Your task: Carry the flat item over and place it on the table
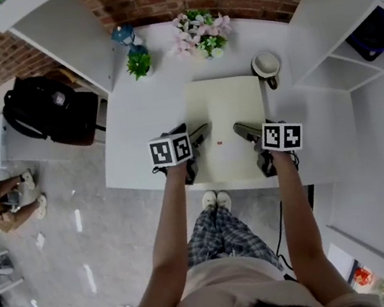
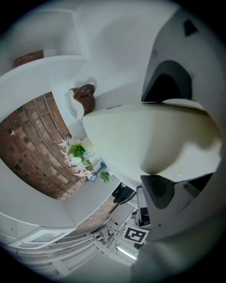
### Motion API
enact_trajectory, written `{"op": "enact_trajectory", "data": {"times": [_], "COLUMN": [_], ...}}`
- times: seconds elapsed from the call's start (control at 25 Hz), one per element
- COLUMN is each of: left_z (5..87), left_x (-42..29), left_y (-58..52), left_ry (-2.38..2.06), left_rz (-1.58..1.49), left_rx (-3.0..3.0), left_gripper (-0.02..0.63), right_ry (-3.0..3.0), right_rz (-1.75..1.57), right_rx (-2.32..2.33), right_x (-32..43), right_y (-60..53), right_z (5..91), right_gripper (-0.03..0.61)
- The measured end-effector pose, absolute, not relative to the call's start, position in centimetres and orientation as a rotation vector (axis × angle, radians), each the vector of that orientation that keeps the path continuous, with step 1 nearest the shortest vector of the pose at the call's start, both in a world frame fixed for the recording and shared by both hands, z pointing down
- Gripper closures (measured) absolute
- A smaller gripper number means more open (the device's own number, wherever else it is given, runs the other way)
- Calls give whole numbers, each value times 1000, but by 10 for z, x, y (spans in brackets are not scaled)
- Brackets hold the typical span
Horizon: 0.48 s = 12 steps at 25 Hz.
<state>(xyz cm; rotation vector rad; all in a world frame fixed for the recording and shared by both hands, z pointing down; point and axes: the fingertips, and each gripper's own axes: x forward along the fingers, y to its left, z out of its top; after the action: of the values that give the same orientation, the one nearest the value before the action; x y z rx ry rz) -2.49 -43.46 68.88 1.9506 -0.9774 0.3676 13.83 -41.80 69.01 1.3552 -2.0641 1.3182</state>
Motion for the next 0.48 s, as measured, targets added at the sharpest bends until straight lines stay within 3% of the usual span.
{"op": "enact_trajectory", "data": {"times": [0.48], "left_z": [580], "left_x": [-57], "left_y": [-435], "left_ry": [-1156], "left_rz": [170], "left_rx": [2199], "left_gripper": [268], "right_ry": [-2316], "right_rz": [1018], "right_rx": [1555], "right_x": [168], "right_y": [-404], "right_z": [595], "right_gripper": [97]}}
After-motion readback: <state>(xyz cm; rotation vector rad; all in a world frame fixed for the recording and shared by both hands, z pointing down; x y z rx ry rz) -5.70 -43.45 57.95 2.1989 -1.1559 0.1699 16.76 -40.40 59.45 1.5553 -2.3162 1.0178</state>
